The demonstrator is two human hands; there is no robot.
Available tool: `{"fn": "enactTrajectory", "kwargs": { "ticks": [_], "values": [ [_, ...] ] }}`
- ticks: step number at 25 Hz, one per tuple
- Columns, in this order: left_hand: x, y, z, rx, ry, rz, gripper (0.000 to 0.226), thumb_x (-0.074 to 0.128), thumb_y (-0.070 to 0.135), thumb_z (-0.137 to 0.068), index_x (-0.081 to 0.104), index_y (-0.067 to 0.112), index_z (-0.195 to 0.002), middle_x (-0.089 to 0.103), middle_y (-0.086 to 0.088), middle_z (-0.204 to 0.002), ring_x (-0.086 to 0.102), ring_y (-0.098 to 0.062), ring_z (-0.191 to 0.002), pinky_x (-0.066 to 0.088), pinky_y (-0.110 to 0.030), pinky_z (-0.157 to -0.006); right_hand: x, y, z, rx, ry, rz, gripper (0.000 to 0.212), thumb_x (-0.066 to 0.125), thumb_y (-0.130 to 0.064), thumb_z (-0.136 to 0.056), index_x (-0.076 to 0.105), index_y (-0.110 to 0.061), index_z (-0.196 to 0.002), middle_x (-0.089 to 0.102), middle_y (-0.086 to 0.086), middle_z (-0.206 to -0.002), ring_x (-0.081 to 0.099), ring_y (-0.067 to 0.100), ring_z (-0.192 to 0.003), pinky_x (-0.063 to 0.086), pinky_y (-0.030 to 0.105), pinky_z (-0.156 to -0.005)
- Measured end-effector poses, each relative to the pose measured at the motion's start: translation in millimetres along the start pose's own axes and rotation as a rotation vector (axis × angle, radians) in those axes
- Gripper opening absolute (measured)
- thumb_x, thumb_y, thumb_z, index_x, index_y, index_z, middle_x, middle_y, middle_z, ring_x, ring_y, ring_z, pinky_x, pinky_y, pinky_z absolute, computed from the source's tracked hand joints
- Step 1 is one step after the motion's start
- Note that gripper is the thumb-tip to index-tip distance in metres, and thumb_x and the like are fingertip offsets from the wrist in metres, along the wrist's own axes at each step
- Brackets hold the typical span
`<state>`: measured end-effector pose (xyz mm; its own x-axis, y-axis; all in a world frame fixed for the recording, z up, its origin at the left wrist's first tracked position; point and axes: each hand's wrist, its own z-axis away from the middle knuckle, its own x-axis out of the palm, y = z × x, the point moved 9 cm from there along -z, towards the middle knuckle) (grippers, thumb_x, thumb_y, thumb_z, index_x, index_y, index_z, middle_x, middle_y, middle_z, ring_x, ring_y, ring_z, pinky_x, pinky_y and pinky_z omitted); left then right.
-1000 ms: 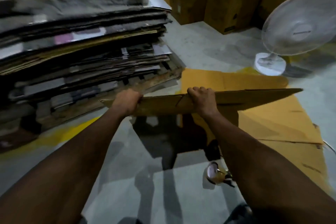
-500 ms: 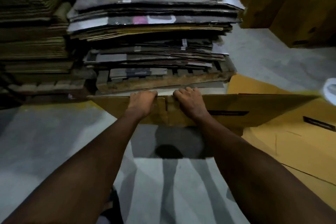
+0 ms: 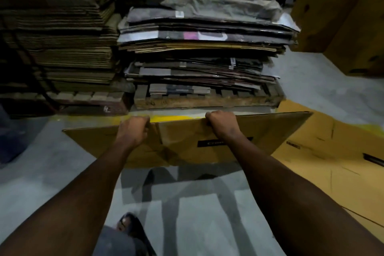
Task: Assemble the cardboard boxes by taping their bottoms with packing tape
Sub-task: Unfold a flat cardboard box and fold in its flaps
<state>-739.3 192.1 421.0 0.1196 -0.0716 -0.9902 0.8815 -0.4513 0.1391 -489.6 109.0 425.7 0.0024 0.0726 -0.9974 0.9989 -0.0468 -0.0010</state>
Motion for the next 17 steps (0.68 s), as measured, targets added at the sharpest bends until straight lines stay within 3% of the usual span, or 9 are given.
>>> {"fn": "enactTrajectory", "kwargs": {
  "ticks": [5, 8, 11, 14, 17],
  "values": [
    [12, 54, -13, 0.121, -0.062, 0.062, 0.028, 0.062, 0.033, -0.084, 0.06, 0.025, -0.11, 0.067, -0.001, -0.106, 0.061, -0.023, -0.097, 0.05, -0.036, -0.081, 24, -4, 0, -0.014, -0.047, 0.03, 0.028, 0.055, -0.025, -0.098, 0.052, -0.019, -0.125, 0.063, 0.005, -0.113, 0.058, 0.024, -0.104, 0.044, 0.045, -0.094],
    [19, 96, -13, 0.244, 0.021, -0.035, 0.025, 0.062, 0.03, -0.086, 0.058, 0.025, -0.11, 0.058, -0.001, -0.108, 0.055, -0.023, -0.101, 0.046, -0.038, -0.084, 30, -2, 6, -0.008, -0.079, 0.026, 0.027, 0.053, -0.025, -0.099, 0.051, -0.019, -0.126, 0.062, 0.006, -0.115, 0.058, 0.025, -0.105, 0.045, 0.045, -0.094],
    [27, 106, -12, 0.238, 0.044, -0.041, 0.017, 0.059, 0.023, -0.09, 0.058, 0.024, -0.106, 0.058, -0.002, -0.104, 0.055, -0.024, -0.095, 0.047, -0.037, -0.079, 35, -1, 10, -0.012, -0.101, 0.037, 0.031, 0.055, -0.026, -0.098, 0.05, -0.019, -0.129, 0.062, 0.006, -0.117, 0.058, 0.025, -0.107, 0.046, 0.046, -0.096],
    [45, 85, -14, 0.14, -0.174, 0.045, 0.012, 0.055, 0.025, -0.093, 0.061, 0.021, -0.103, 0.064, -0.007, -0.101, 0.059, -0.028, -0.092, 0.048, -0.035, -0.07, 34, -5, 12, -0.025, -0.084, 0.064, 0.032, 0.056, -0.027, -0.098, 0.05, -0.018, -0.128, 0.062, 0.007, -0.119, 0.056, 0.027, -0.11, 0.045, 0.046, -0.096],
    [55, 70, -12, 0.158, -0.353, -0.042, 0.01, 0.058, 0.014, -0.089, 0.064, 0.015, -0.097, 0.065, -0.01, -0.099, 0.059, -0.028, -0.093, 0.05, -0.039, -0.073, 36, -9, 14, -0.021, -0.072, 0.085, 0.032, 0.056, -0.026, -0.097, 0.05, -0.017, -0.127, 0.064, 0.007, -0.119, 0.051, 0.029, -0.112, 0.043, 0.045, -0.092]
  ]
}}
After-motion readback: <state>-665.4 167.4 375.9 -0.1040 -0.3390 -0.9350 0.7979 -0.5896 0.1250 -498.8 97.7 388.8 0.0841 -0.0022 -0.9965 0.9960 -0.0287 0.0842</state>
